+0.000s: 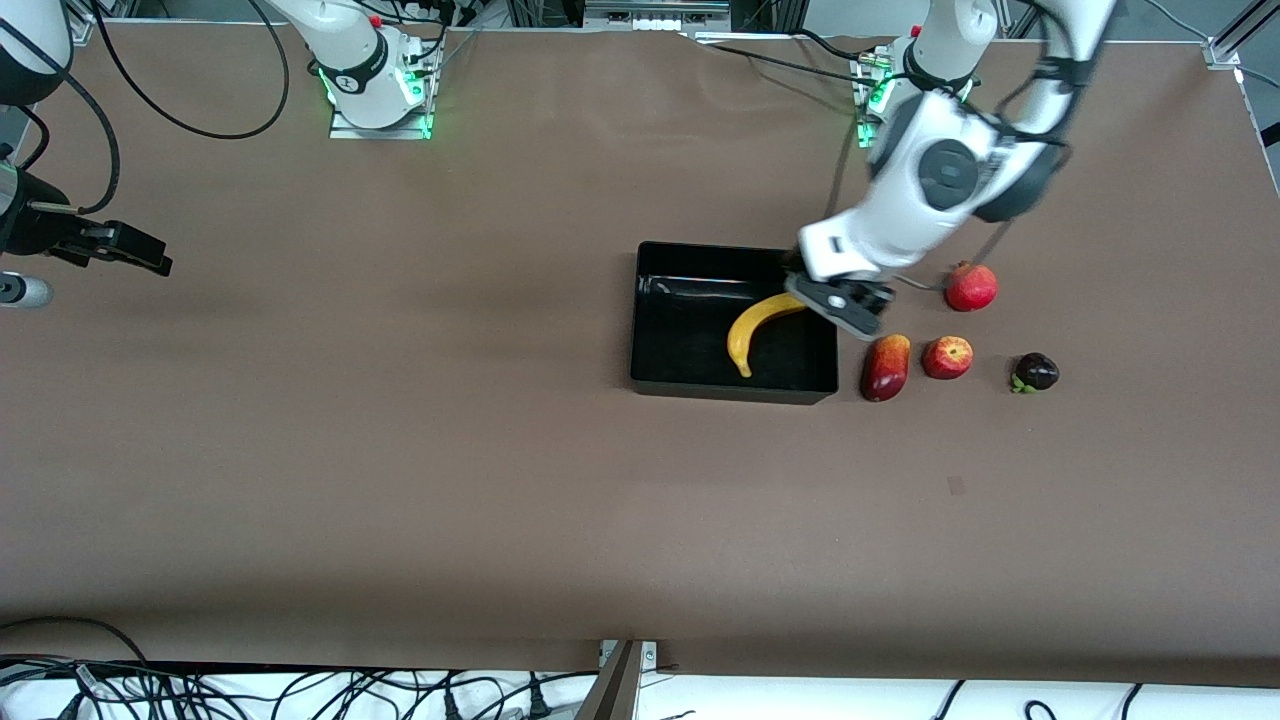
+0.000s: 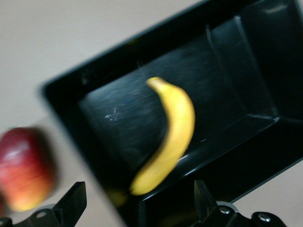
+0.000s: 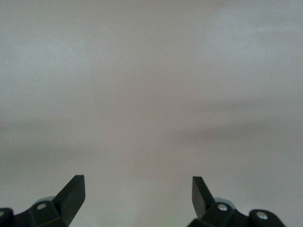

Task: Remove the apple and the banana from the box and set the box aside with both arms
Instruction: 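Move the left gripper back into the box over the yellow banana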

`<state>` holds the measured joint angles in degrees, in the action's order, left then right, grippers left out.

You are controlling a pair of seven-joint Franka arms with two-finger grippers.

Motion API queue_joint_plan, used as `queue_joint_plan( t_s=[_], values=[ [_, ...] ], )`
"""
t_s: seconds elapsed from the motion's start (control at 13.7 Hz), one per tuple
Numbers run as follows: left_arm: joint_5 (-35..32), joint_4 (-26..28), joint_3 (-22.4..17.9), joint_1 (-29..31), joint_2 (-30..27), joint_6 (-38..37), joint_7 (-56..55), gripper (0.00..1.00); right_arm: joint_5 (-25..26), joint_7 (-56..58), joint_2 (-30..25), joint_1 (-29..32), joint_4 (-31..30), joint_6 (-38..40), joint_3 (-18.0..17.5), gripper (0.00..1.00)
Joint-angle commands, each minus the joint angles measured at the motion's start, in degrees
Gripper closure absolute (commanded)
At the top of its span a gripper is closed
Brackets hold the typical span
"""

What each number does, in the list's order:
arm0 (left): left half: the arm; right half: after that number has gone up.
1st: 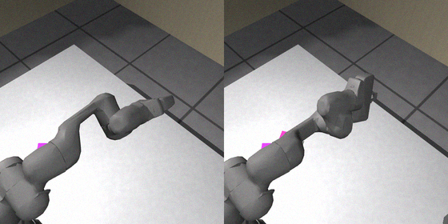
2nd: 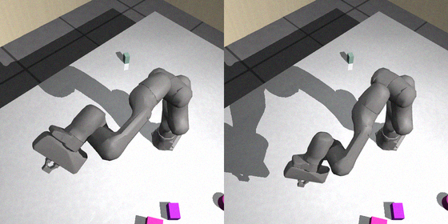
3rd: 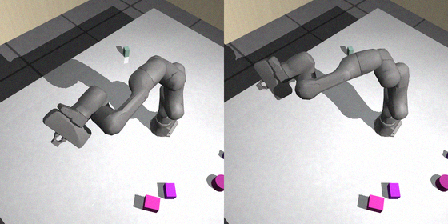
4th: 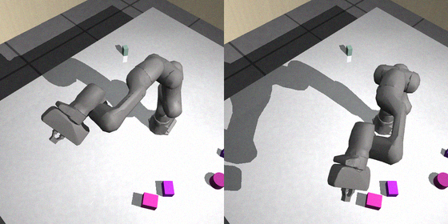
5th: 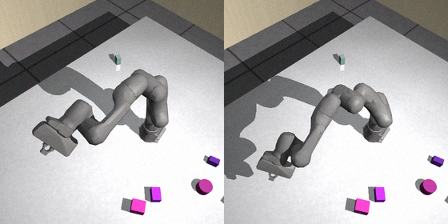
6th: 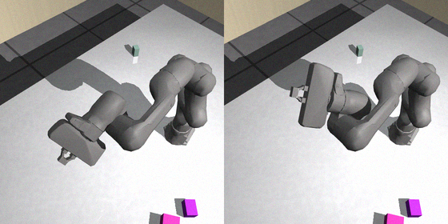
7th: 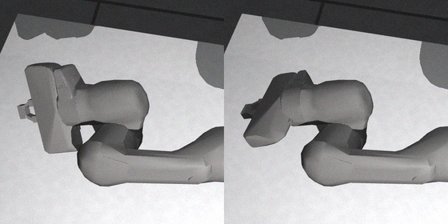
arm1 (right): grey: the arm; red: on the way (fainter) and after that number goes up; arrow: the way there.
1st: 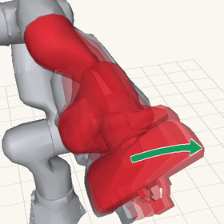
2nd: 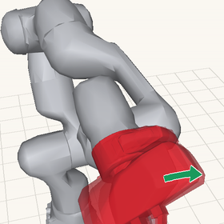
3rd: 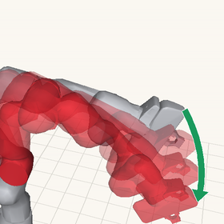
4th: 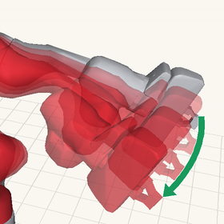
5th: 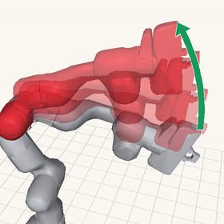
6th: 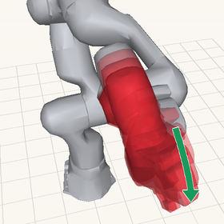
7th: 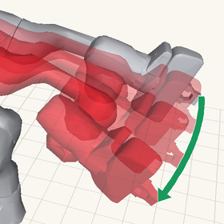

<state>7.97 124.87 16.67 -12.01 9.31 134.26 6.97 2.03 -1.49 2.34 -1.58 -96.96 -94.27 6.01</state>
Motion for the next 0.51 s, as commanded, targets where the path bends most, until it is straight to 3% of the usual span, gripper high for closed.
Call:
queue_joint_plan(
  t_s=[0.0, 0.44],
  values=[
    [1.0, 0.28, -0.15, -2.04, 4.74, 5.12, -1.08, 0.0, -1.06, 0.0, -0.4, 0.7, -0.07, 0.49, -0.47, 0.0],
    [-4.98, 0.55, -0.24, -3.28, 11.34, 10.15, -1.26, 0.0, -1.06, 0.0, -0.4, 0.7, -0.07, 0.57, -0.47, 0.0]
  ],
)
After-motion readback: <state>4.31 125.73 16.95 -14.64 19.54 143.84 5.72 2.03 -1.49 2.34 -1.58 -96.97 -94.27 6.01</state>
